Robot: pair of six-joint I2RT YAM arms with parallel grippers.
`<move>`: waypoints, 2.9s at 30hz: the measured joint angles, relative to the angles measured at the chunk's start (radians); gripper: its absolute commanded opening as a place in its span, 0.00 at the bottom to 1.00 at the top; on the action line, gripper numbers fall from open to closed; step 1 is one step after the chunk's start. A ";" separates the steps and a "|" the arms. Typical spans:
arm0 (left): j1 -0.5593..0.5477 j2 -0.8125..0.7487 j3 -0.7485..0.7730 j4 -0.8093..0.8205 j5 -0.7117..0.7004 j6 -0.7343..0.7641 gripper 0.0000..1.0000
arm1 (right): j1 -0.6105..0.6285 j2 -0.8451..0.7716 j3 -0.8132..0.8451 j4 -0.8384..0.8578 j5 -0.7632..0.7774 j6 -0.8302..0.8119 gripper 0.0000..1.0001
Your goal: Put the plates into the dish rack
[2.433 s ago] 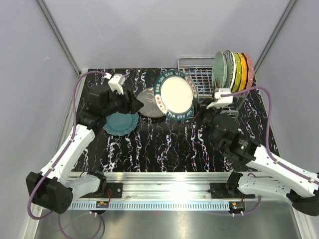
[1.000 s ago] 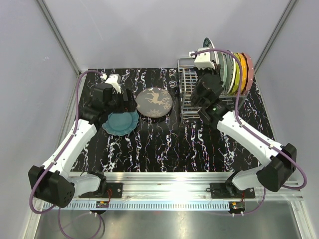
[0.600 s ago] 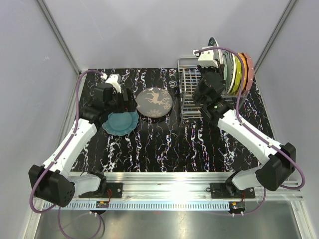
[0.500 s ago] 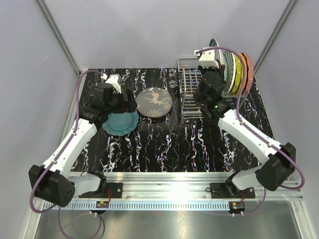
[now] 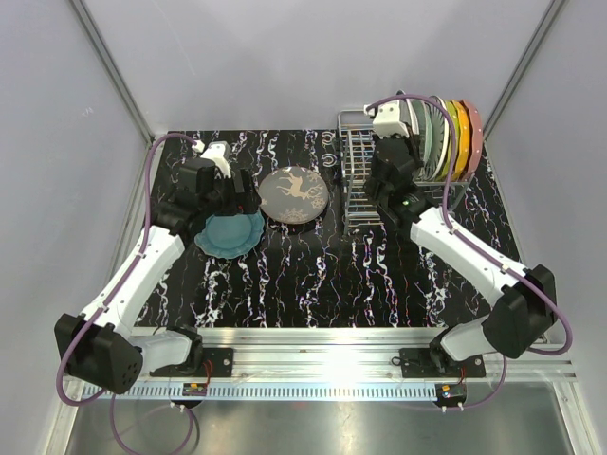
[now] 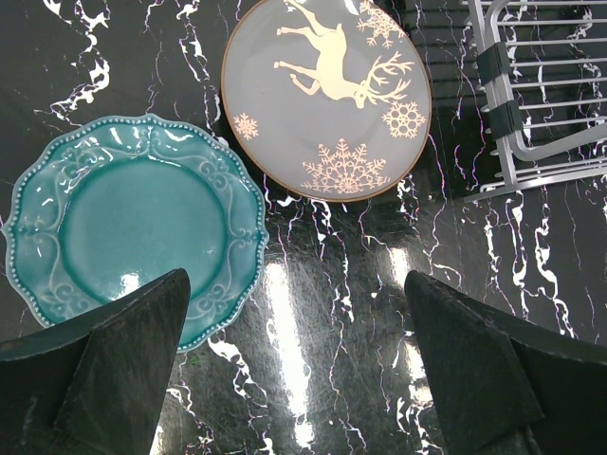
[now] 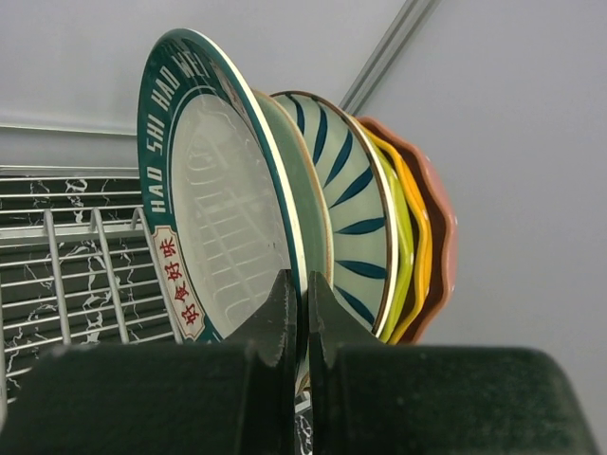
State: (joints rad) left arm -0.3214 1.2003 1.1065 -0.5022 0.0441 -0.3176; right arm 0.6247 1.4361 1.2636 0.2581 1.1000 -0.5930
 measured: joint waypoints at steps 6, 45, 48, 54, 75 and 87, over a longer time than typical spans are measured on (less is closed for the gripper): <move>0.000 0.005 0.000 -0.002 0.000 0.000 0.99 | -0.003 0.004 -0.005 -0.018 -0.001 0.037 0.08; 0.000 0.034 0.013 -0.025 0.002 0.000 0.99 | -0.005 -0.114 0.081 -0.175 -0.063 0.151 0.48; 0.000 0.038 0.014 -0.027 0.004 0.000 0.99 | -0.009 -0.152 0.117 -0.218 -0.082 0.201 0.49; 0.000 0.047 0.019 -0.028 0.006 0.000 0.99 | -0.018 -0.206 0.139 -0.308 -0.128 0.300 0.45; -0.060 0.164 0.044 -0.051 -0.031 0.041 0.96 | -0.072 -0.474 0.007 -0.571 -0.390 0.584 0.31; -0.203 0.378 0.080 -0.124 -0.248 0.135 0.92 | -0.075 -0.742 -0.196 -0.648 -0.413 0.672 0.30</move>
State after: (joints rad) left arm -0.5247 1.5787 1.1862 -0.6266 -0.2035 -0.1825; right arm 0.5499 0.6945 1.0676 -0.3897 0.6868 0.0788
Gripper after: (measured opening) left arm 0.935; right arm 0.306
